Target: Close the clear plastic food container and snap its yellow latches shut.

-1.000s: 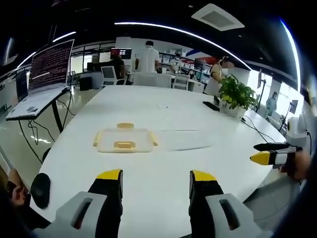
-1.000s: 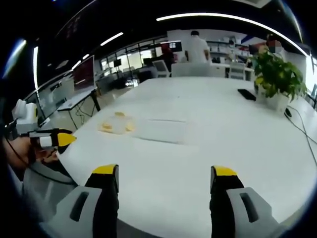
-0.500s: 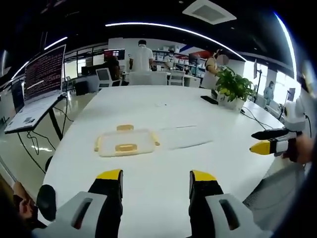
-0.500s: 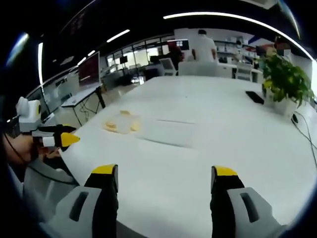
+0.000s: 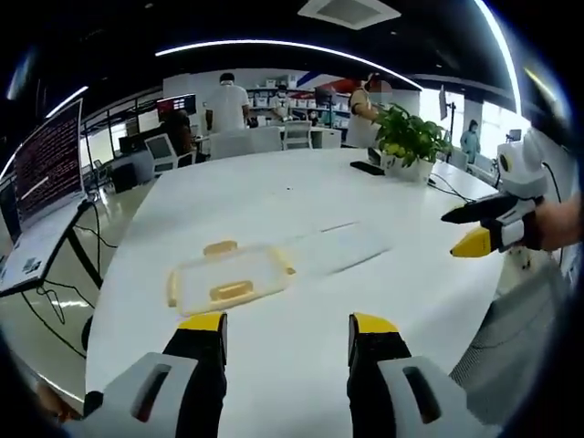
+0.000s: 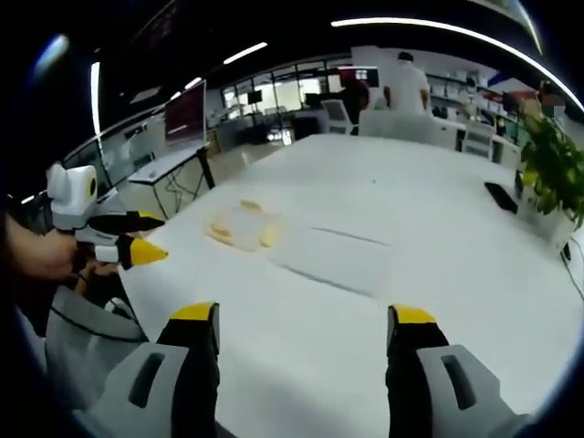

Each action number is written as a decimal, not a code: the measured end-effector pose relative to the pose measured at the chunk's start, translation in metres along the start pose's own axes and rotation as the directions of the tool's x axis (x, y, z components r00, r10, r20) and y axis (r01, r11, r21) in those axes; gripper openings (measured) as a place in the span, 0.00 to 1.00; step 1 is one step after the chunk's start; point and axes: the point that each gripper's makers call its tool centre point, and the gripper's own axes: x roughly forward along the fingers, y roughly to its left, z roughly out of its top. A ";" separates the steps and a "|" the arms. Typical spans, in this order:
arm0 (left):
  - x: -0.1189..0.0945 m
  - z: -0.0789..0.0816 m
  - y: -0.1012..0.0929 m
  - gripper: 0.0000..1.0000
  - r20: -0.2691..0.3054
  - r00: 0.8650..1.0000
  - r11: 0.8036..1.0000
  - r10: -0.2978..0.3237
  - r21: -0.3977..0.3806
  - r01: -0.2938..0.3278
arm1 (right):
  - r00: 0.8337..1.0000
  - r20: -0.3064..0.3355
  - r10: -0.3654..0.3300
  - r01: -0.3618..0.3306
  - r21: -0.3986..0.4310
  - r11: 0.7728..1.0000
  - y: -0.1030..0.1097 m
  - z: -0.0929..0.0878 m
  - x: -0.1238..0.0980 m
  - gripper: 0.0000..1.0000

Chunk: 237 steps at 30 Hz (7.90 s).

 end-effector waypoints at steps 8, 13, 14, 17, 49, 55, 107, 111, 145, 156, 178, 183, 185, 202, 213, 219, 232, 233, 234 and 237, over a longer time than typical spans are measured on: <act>0.013 -0.004 0.026 0.46 -0.034 0.999 0.999 -0.007 0.052 0.008 | 0.998 -0.029 0.061 -0.063 -0.060 0.996 0.010 0.013 0.024 0.72; 0.021 -0.006 0.037 0.45 -0.054 0.998 0.995 -0.032 0.089 0.037 | 0.992 -0.061 0.114 -0.121 -0.113 0.986 0.022 0.021 0.040 0.70; 0.021 -0.006 0.039 0.45 -0.056 0.998 0.995 -0.037 0.096 0.042 | 0.990 -0.066 0.125 -0.133 -0.119 0.984 0.024 0.022 0.042 0.69; 0.026 -0.006 0.047 0.45 -0.071 0.996 0.990 -0.052 0.125 0.061 | 0.986 -0.082 0.147 -0.158 -0.161 0.974 0.029 0.028 0.052 0.69; 0.067 0.023 0.102 0.45 -0.213 0.954 0.859 -0.212 0.425 0.286 | 0.930 -0.170 0.327 -0.367 -0.481 0.796 0.083 0.105 0.143 0.65; 0.075 0.035 0.111 0.45 -0.206 0.954 0.846 -0.219 0.447 0.291 | 0.923 -0.185 0.337 -0.384 -0.503 0.774 0.087 0.110 0.157 0.65; 0.123 -0.021 0.146 0.50 -0.564 0.736 0.553 -0.375 0.501 0.666 | 0.785 -0.511 0.351 -0.613 -0.553 0.565 0.084 0.046 0.216 0.63; 0.127 -0.026 0.148 0.50 -0.576 0.726 0.547 -0.377 0.494 0.676 | 0.776 -0.529 0.344 -0.622 -0.549 0.558 0.081 0.044 0.224 0.63; 0.139 -0.042 0.148 0.48 -0.619 0.679 0.498 -0.395 0.476 0.724 | 0.726 -0.635 0.262 -0.666 -0.555 0.498 0.068 0.017 0.237 0.60; 0.139 -0.040 0.148 0.47 -0.614 0.675 0.484 -0.410 0.481 0.731 | 0.725 -0.636 0.265 -0.668 -0.554 0.497 0.067 0.020 0.242 0.57; 0.134 -0.042 0.147 0.38 -0.633 0.654 0.430 -0.414 0.498 0.753 | 0.716 -0.647 0.262 -0.681 -0.567 0.463 0.062 0.020 0.241 0.38; 0.132 -0.043 0.146 0.36 -0.636 0.652 0.427 -0.413 0.497 0.755 | 0.715 -0.647 0.265 -0.684 -0.568 0.458 0.062 0.019 0.241 0.38; 0.132 -0.043 0.146 0.35 -0.638 0.651 0.426 -0.412 0.497 0.756 | 0.714 -0.647 0.266 -0.685 -0.569 0.456 0.062 0.019 0.240 0.38; 0.131 -0.043 0.143 0.33 -0.664 0.641 0.415 -0.384 0.497 0.763 | 0.711 -0.652 0.264 -0.688 -0.567 0.454 0.062 0.018 0.239 0.36; 0.127 -0.042 0.143 0.32 -0.689 0.636 0.430 -0.347 0.486 0.761 | 0.707 -0.666 0.238 -0.687 -0.567 0.455 0.063 0.018 0.237 0.35; 0.112 -0.031 0.142 0.32 -0.697 0.637 0.421 -0.329 0.495 0.760 | 0.699 -0.674 0.238 -0.697 -0.569 0.437 0.068 0.027 0.224 0.35; 0.081 0.001 0.137 0.32 -0.686 0.654 0.435 -0.320 0.507 0.744 | 0.688 -0.679 0.258 -0.715 -0.571 0.402 0.077 0.055 0.192 0.35; 0.079 0.005 0.135 0.32 -0.683 0.657 0.439 -0.320 0.507 0.742 | 0.689 -0.678 0.255 -0.714 -0.575 0.400 0.077 0.057 0.189 0.35; 0.077 0.007 0.134 0.32 -0.681 0.659 0.439 -0.319 0.510 0.740 | 0.691 -0.677 0.254 -0.712 -0.578 0.398 0.076 0.060 0.186 0.35; 0.075 0.016 0.131 0.32 -0.679 0.666 0.435 -0.309 0.521 0.734 | 0.695 -0.672 0.256 -0.709 -0.582 0.398 0.074 0.067 0.178 0.35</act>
